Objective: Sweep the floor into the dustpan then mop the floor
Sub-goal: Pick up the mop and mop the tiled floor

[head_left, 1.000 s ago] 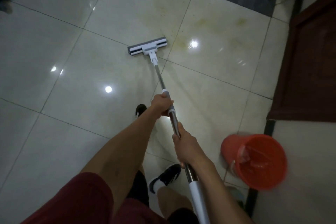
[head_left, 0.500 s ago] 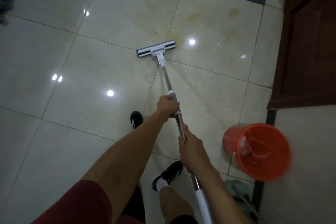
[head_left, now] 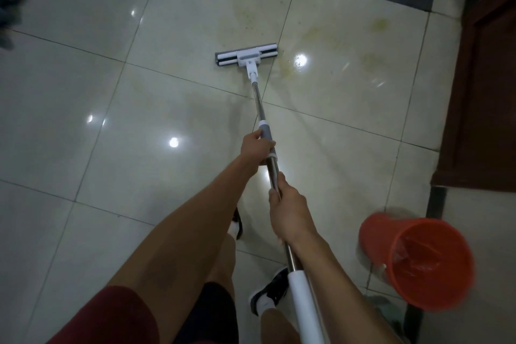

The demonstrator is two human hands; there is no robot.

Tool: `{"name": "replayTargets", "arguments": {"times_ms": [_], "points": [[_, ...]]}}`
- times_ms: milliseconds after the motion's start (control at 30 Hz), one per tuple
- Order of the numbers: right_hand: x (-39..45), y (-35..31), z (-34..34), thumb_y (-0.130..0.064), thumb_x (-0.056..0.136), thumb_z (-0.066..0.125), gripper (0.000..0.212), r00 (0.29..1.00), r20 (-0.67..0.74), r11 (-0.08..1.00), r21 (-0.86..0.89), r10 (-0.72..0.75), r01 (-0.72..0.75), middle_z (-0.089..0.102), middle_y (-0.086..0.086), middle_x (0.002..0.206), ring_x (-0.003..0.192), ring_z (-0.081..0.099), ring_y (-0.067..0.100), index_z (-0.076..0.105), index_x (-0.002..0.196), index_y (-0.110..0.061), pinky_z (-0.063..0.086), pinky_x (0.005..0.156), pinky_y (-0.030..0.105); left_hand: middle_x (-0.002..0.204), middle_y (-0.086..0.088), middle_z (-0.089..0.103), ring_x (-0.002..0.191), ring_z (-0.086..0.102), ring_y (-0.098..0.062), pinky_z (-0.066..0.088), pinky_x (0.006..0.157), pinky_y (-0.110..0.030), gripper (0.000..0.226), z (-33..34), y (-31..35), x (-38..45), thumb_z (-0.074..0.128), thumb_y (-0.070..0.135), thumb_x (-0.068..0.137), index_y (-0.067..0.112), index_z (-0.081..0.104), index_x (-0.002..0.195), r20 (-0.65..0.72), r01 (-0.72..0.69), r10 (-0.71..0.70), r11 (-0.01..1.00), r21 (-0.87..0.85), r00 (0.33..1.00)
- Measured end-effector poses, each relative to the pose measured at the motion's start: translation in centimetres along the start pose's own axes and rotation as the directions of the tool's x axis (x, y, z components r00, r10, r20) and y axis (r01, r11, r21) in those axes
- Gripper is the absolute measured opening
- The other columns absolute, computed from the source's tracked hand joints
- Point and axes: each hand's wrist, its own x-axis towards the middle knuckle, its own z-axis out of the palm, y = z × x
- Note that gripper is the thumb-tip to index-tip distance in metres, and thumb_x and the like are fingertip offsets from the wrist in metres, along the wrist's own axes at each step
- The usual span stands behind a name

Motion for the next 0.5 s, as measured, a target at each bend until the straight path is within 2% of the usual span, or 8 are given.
{"name": "replayTargets", "arguments": {"times_ms": [67, 133, 300, 367, 400, 433, 500], "points": [[1.8, -2.9, -0.2, -0.026, 0.106, 0.038, 0.049, 1.0, -0.011, 1.0, -0.006, 0.001, -0.001, 0.067, 0.007, 0.098, 0.084, 0.067, 0.022, 0.029, 0.155, -0.029, 0.058, 0.073, 0.035, 0.123, -0.019, 0.064, 0.097, 0.069, -0.033, 0.061, 0.084, -0.044, 0.064, -1.3, 2.7, 1.3, 0.068, 0.006, 0.092, 0.014, 0.045, 0.151, 0.023, 0.003, -0.002, 1.0, -0.026, 1.0], [3.5, -5.9, -0.5, -0.025, 0.106, 0.038, 0.048, 1.0, -0.022, 1.0, -0.02, -0.002, 0.002, 0.065, 0.005, 0.097, 0.084, 0.067, 0.021, 0.031, 0.154, -0.028, 0.056, 0.072, 0.033, 0.109, -0.014, 0.066, 0.095, 0.068, -0.031, 0.06, 0.085, -0.042, 0.06, -2.5, 5.2, 2.5, 0.069, 0.005, 0.091, 0.01, 0.048, 0.147, 0.024, 0.004, -0.003, 0.998, -0.063, 1.0], [7.3, -12.2, -1.1, -0.025, 0.106, 0.039, 0.045, 1.0, -0.027, 1.0, -0.03, 0.002, -0.002, 0.063, 0.005, 0.093, 0.079, 0.066, 0.021, 0.035, 0.151, -0.027, 0.058, 0.069, 0.037, 0.121, -0.019, 0.065, 0.086, 0.066, -0.028, 0.058, 0.062, -0.034, 0.036, -5.2, 11.5, 5.2, 0.066, 0.006, 0.094, 0.015, 0.06, 0.129, 0.08, 0.04, -0.037, 0.999, -0.034, 0.996], [8.8, -14.2, -1.6, -0.026, 0.105, 0.039, 0.043, 1.0, -0.03, 1.0, -0.029, 0.006, -0.007, 0.062, 0.006, 0.09, 0.077, 0.066, 0.025, 0.038, 0.148, -0.028, 0.06, 0.069, 0.042, 0.119, -0.019, 0.064, 0.087, 0.066, -0.029, 0.057, 0.06, -0.035, 0.025, -5.9, 14.0, 6.2, 0.066, 0.005, 0.093, 0.015, 0.063, 0.116, 0.089, 0.045, -0.043, 0.999, -0.017, 0.995], [9.6, -15.3, -1.9, -0.027, 0.105, 0.039, 0.042, 0.999, -0.032, 1.0, -0.029, 0.006, -0.007, 0.063, 0.007, 0.091, 0.078, 0.066, 0.027, 0.04, 0.147, -0.027, 0.06, 0.069, 0.043, 0.116, -0.018, 0.064, 0.084, 0.066, -0.028, 0.057, 0.059, -0.035, 0.026, -6.1, 15.2, 6.8, 0.066, 0.004, 0.093, 0.012, 0.063, 0.117, 0.086, 0.044, -0.042, 0.999, -0.017, 0.995], [10.5, -16.3, -2.3, -0.027, 0.104, 0.039, 0.041, 0.999, -0.032, 1.0, -0.03, 0.002, -0.003, 0.064, 0.008, 0.092, 0.078, 0.066, 0.028, 0.042, 0.145, -0.027, 0.059, 0.068, 0.042, 0.112, -0.016, 0.064, 0.081, 0.066, -0.027, 0.057, 0.059, -0.036, 0.035, -6.2, 16.2, 7.6, 0.066, 0.003, 0.093, 0.01, 0.061, 0.127, 0.076, 0.036, -0.035, 0.999, -0.019, 0.997], [12.3, -18.4, -3.3, -0.026, 0.104, 0.039, 0.039, 1.0, -0.027, 0.999, -0.035, -0.013, 0.012, 0.063, 0.008, 0.09, 0.075, 0.064, 0.025, 0.044, 0.142, -0.025, 0.052, 0.062, 0.033, 0.11, -0.014, 0.063, 0.08, 0.065, -0.026, 0.058, 0.065, -0.041, 0.045, -6.4, 18.8, 8.6, 0.065, 0.004, 0.094, 0.011, 0.056, 0.137, 0.063, 0.022, -0.02, 1.0, -0.02, 0.998]]}}
